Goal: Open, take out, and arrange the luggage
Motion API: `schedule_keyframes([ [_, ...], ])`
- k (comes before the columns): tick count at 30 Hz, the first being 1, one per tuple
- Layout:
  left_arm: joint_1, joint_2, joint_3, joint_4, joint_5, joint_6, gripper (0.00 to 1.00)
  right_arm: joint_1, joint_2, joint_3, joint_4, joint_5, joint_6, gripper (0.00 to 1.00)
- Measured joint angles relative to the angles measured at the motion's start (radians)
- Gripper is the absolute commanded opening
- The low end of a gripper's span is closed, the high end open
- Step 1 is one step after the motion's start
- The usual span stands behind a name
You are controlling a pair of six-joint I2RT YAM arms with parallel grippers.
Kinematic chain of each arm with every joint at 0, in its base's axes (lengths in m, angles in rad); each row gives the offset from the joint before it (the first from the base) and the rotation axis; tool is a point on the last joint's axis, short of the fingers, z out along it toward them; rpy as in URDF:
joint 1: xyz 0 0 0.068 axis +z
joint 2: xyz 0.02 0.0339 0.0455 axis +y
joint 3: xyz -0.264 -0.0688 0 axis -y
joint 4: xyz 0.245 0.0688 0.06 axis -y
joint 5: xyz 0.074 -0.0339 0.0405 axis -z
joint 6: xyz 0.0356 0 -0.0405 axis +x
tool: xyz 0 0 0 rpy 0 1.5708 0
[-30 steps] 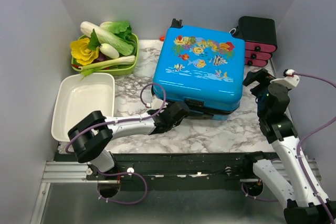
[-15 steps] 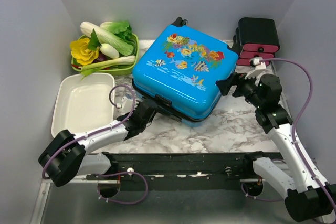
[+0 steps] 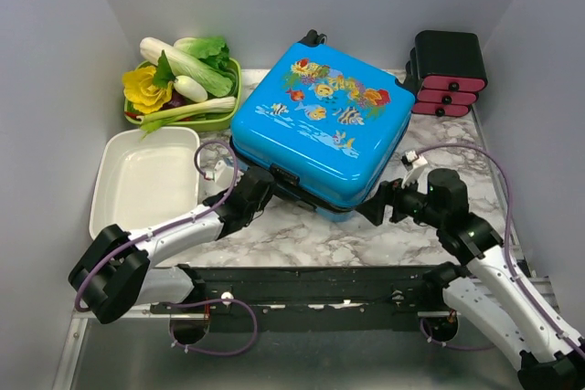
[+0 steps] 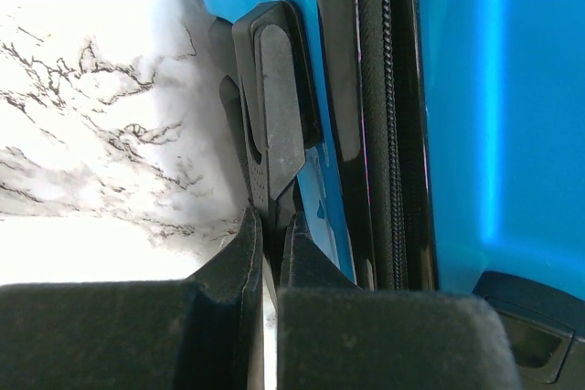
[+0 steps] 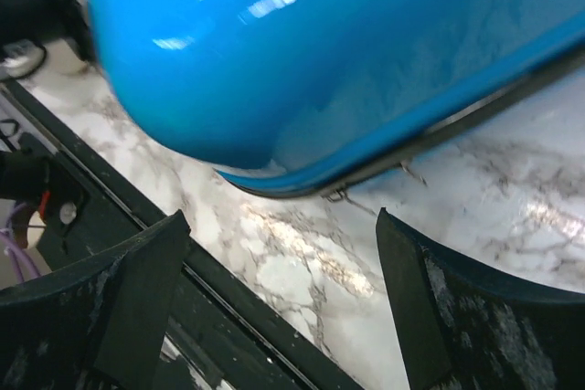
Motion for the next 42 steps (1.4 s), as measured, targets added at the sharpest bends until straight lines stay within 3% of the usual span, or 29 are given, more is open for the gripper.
schedule_keyframes([
  [6, 0.012, 0.001, 0.005, 0.001, 0.023, 0.029, 0.0, 0.0, -0.011, -0.137, 0.028, 0.003, 0.011, 0.88],
  [9, 0.017, 0.002, 0.008, -0.001, 0.033, 0.04, 0.0, 0.0, 0.001, -0.187, 0.08, 0.018, 0.01, 0.76],
  [14, 0.022, 0.007, 0.013, -0.004, 0.042, 0.057, 0.0, 0.0, 0.043, -0.252, 0.259, 0.0, -0.018, 0.76],
  [19, 0.024, 0.016, 0.014, -0.004, 0.046, 0.064, 0.0, 0.0, 0.086, -0.268, 0.354, -0.035, -0.043, 0.76],
  [26, 0.048, 0.05, 0.032, 0.018, 0.045, 0.084, 0.0, 0.0, 0.117, -0.303, 0.474, -0.063, -0.062, 0.63],
  [35, 0.052, 0.084, 0.052, 0.035, 0.046, 0.099, 0.0, 0.002, 0.134, -0.346, 0.592, -0.092, -0.072, 0.56],
  [42, 0.055, 0.086, 0.052, 0.044, 0.049, 0.103, 0.0, 0.006, 0.159, -0.359, 0.63, -0.093, -0.068, 0.38],
])
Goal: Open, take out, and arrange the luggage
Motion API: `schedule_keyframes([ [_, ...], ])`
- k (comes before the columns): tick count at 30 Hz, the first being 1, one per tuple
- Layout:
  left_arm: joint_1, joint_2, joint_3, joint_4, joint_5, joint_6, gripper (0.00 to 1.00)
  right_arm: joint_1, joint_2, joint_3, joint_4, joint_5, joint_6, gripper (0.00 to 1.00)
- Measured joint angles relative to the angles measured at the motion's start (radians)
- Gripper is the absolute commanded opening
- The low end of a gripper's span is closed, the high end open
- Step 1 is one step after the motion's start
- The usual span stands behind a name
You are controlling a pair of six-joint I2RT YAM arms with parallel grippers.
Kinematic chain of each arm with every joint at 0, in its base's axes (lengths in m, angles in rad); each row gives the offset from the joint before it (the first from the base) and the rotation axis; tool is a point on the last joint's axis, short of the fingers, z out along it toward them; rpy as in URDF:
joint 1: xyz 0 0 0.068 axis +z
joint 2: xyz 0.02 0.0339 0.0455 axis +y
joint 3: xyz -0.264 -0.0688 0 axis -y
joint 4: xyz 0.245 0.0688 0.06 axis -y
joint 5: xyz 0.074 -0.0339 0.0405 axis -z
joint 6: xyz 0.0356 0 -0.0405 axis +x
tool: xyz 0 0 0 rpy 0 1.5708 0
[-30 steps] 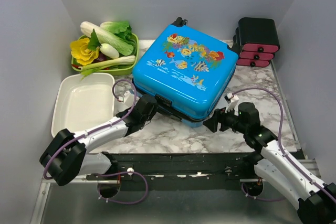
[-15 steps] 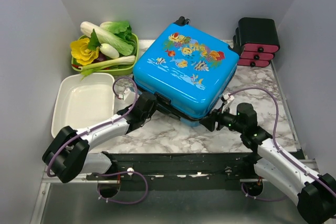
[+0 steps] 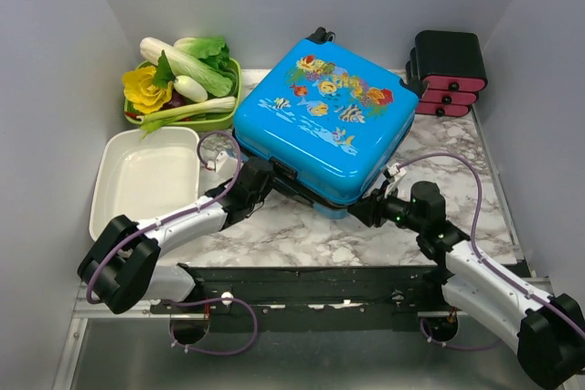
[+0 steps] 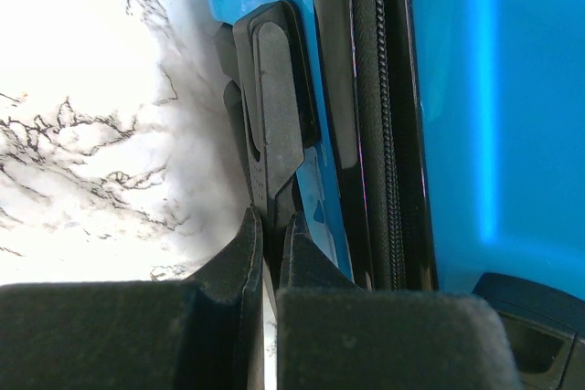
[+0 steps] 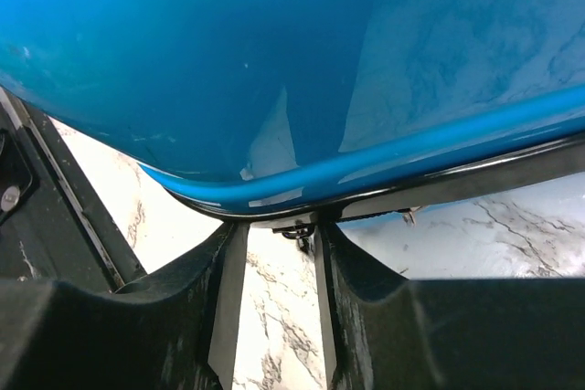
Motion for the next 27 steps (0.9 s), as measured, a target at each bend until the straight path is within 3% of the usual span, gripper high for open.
schedule_keyframes([
  [11, 0.0, -0.008, 0.0, 0.0, 0.002, 0.001, 0.0, 0.006, -0.011, -0.02, 0.014, 0.025, 0.023, 0.18],
  [15, 0.0, -0.008, 0.0, 0.0, 0.002, 0.001, 0.0, 0.007, -0.01, -0.02, 0.014, 0.027, 0.024, 0.01],
  [27, 0.002, -0.017, -0.016, 0.021, 0.008, -0.001, 0.0, 0.053, -0.001, 0.007, -0.034, 0.026, -0.024, 0.01],
])
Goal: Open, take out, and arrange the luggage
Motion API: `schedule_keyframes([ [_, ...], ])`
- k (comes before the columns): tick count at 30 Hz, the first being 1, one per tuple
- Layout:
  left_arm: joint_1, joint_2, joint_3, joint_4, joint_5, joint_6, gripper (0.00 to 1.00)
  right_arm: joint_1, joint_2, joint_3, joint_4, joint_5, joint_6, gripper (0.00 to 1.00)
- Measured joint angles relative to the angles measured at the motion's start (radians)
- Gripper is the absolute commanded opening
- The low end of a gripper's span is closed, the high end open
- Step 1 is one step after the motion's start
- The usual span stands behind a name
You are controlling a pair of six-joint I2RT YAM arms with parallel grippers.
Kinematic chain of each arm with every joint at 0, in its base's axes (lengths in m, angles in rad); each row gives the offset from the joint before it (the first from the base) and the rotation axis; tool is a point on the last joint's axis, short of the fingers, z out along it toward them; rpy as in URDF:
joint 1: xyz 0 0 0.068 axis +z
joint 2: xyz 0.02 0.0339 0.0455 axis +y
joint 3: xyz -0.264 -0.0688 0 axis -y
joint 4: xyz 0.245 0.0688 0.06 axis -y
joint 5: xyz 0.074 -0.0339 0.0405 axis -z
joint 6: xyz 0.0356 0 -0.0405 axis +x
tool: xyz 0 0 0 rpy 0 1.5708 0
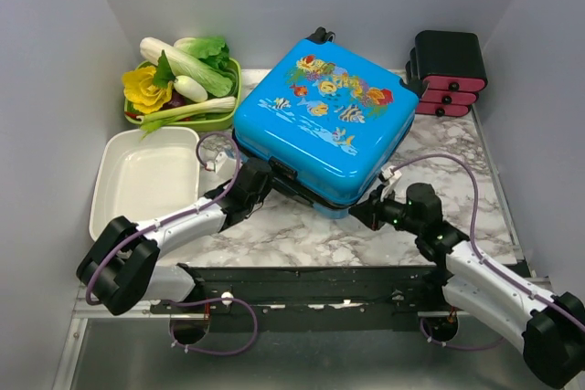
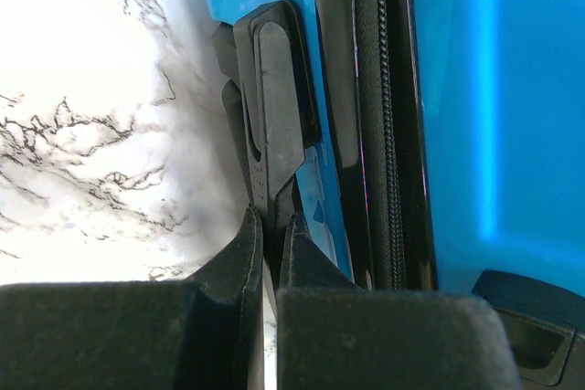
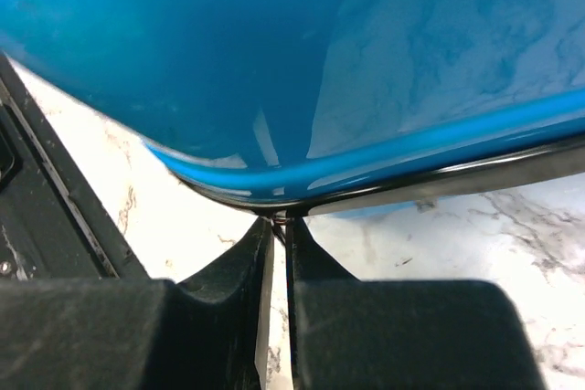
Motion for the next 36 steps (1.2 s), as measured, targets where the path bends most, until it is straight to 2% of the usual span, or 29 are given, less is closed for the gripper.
schedule_keyframes([
  [7, 0.0, -0.006, -0.021, 0.037, 0.002, -0.006, 0.0, 0.195, -0.019, 0.011, -0.034, 0.154, -0.01, 0.01],
  [13, -0.003, -0.01, -0.036, 0.06, 0.002, -0.01, 0.0, 0.291, 0.036, 0.039, -0.012, 0.275, 0.021, 0.01],
  [16, -0.006, -0.011, -0.041, 0.067, 0.001, -0.014, 0.0, 0.359, 0.103, 0.068, 0.024, 0.337, 0.054, 0.01],
  [20, -0.019, -0.011, -0.041, 0.067, -0.017, -0.02, 0.0, 0.493, 0.239, 0.177, 0.012, 0.505, 0.033, 0.01],
  [23, -0.043, -0.007, -0.041, 0.066, -0.061, -0.031, 0.0, 0.528, 0.288, 0.217, -0.006, 0.584, 0.04, 0.01],
  [31, -0.136, -0.01, -0.07, 0.082, -0.213, -0.092, 0.0, 0.56, 0.373, 0.288, -0.031, 0.666, 0.042, 0.01],
  [36, -0.261, -0.027, -0.094, 0.103, -0.23, -0.109, 0.0, 0.555, 0.361, 0.291, -0.06, 0.702, 0.099, 0.01],
])
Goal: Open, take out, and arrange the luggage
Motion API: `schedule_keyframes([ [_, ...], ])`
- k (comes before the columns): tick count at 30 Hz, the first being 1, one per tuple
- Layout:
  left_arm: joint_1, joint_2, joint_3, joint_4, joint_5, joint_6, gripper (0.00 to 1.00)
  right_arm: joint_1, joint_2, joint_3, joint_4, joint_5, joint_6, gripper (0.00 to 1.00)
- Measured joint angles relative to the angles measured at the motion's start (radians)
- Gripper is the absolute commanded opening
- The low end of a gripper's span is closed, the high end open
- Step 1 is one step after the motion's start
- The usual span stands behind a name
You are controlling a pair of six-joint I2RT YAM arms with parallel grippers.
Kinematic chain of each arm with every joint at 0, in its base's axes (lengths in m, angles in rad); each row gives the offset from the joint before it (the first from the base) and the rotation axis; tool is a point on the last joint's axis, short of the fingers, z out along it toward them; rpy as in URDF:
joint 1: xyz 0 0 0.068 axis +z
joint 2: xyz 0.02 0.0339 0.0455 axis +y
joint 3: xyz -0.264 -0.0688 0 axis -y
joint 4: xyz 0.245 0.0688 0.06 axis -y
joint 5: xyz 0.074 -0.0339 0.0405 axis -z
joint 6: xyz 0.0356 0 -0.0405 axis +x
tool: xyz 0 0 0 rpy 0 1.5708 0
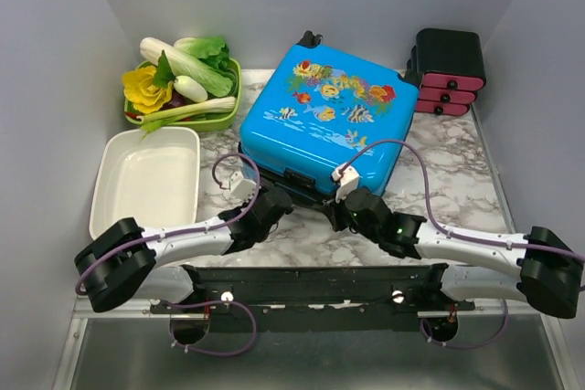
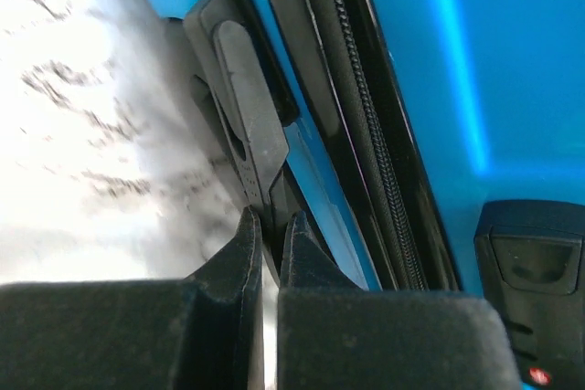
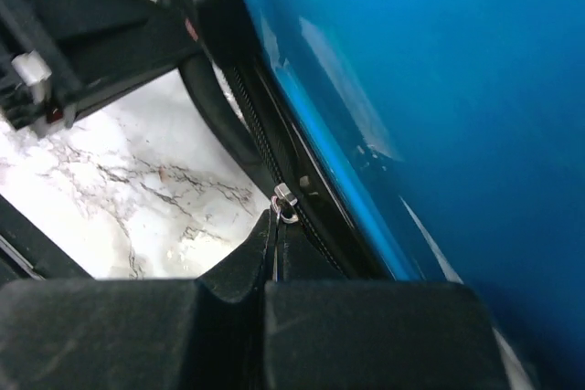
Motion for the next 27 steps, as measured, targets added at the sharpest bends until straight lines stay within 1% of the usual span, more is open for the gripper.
schedule_keyframes([
  [2, -0.043, -0.003, 0.0, 0.005, 0.008, 0.002, 0.0, -0.008, -0.036, -0.015, -0.023, 0.012, 0.035, 0.01],
  [3, -0.06, -0.006, 0.0, 0.006, 0.016, 0.007, 0.1, -0.009, -0.064, -0.03, -0.039, 0.018, 0.052, 0.01],
  [4, -0.076, -0.013, 0.0, 0.002, 0.027, 0.01, 0.26, -0.01, -0.098, -0.046, -0.06, 0.024, 0.07, 0.01],
  [5, -0.089, -0.025, 0.0, -0.009, 0.043, 0.016, 0.53, -0.011, -0.13, -0.058, -0.078, 0.031, 0.081, 0.01],
  [6, -0.103, -0.043, 0.0, -0.03, 0.062, 0.028, 0.62, -0.01, -0.174, -0.075, -0.103, 0.035, 0.096, 0.01],
  [8, -0.134, -0.096, -0.001, -0.092, 0.085, 0.065, 0.73, -0.009, -0.248, -0.105, -0.147, 0.042, 0.117, 0.01],
  [9, -0.148, -0.134, -0.001, -0.122, 0.098, 0.081, 0.8, -0.008, -0.275, -0.116, -0.163, 0.044, 0.125, 0.01],
  [10, -0.174, -0.198, 0.0, -0.169, 0.109, 0.107, 0.98, -0.008, -0.304, -0.13, -0.172, 0.049, 0.136, 0.01],
  [13, -0.228, -0.36, 0.023, -0.308, 0.113, 0.146, 0.99, -0.008, -0.366, -0.148, -0.201, 0.064, 0.167, 0.01],
  [15, -0.244, -0.443, 0.075, -0.436, 0.087, 0.172, 0.99, -0.008, -0.381, -0.148, -0.225, 0.076, 0.185, 0.01],
  [18, -0.249, -0.495, 0.168, -0.579, 0.023, 0.21, 0.99, -0.008, -0.396, -0.15, -0.254, 0.098, 0.213, 0.01],
  [21, -0.249, -0.503, 0.27, -0.633, -0.055, 0.315, 0.99, -0.008, -0.409, -0.163, -0.263, 0.114, 0.239, 0.01],
  [23, -0.222, -0.469, 0.348, -0.639, -0.093, 0.42, 0.99, -0.008, -0.417, -0.168, -0.27, 0.121, 0.249, 0.01],
  [24, -0.185, -0.439, 0.404, -0.632, -0.098, 0.473, 0.99, -0.008, -0.42, -0.169, -0.272, 0.123, 0.255, 0.01],
  [25, -0.139, -0.415, 0.443, -0.62, -0.105, 0.515, 0.99, -0.008, -0.422, -0.169, -0.277, 0.126, 0.258, 0.01],
  [27, -0.006, -0.345, 0.521, -0.564, -0.054, 0.613, 0.99, -0.007, -0.43, -0.169, -0.288, 0.133, 0.269, 0.01],
])
